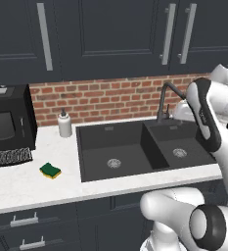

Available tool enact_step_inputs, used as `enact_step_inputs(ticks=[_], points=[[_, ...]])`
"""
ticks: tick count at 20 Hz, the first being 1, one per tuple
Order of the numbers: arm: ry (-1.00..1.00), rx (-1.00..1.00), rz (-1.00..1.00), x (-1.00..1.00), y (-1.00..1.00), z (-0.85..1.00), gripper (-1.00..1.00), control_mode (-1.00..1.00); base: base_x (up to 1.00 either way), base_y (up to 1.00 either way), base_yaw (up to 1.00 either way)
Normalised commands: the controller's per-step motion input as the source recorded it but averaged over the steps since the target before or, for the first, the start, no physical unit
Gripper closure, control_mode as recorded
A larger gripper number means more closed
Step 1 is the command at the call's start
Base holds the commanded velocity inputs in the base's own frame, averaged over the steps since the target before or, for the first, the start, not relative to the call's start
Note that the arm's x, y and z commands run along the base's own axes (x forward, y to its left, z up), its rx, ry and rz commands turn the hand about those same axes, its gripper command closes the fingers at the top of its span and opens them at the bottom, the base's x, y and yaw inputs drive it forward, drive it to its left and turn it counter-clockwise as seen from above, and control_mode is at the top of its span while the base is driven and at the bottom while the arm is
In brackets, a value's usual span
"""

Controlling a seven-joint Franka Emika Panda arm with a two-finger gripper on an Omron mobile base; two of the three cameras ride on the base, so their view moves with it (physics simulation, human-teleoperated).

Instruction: Pick the pan and sponge and place them into the sink. Then turn on the water.

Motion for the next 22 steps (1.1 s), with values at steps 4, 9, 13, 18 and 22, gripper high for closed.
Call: enact_step_inputs(ticks=[4, 9, 13, 18, 22], points=[[0.0, 0.09, -0.05, -0.13, -0.98, -0.23, -1.0, -1.0, 0.0, 0.0, 0.0], [0.0, 0.02, -0.06, -0.13, -1.0, -0.28, -1.0, -1.0, 0.0, 0.0, 0.0], [0.0, 0.0, -0.09, -0.14, -1.0, -0.22, -1.0, -1.0, 0.0, 0.0, 0.0], [0.0, -0.01, -0.1, -0.1, -1.0, -0.23, -1.0, -1.0, 0.0, 0.0, 0.0], [0.03, -0.07, -0.1, -0.07, -0.97, -0.29, -1.0, -1.0, 0.0, 0.0, 0.0]])
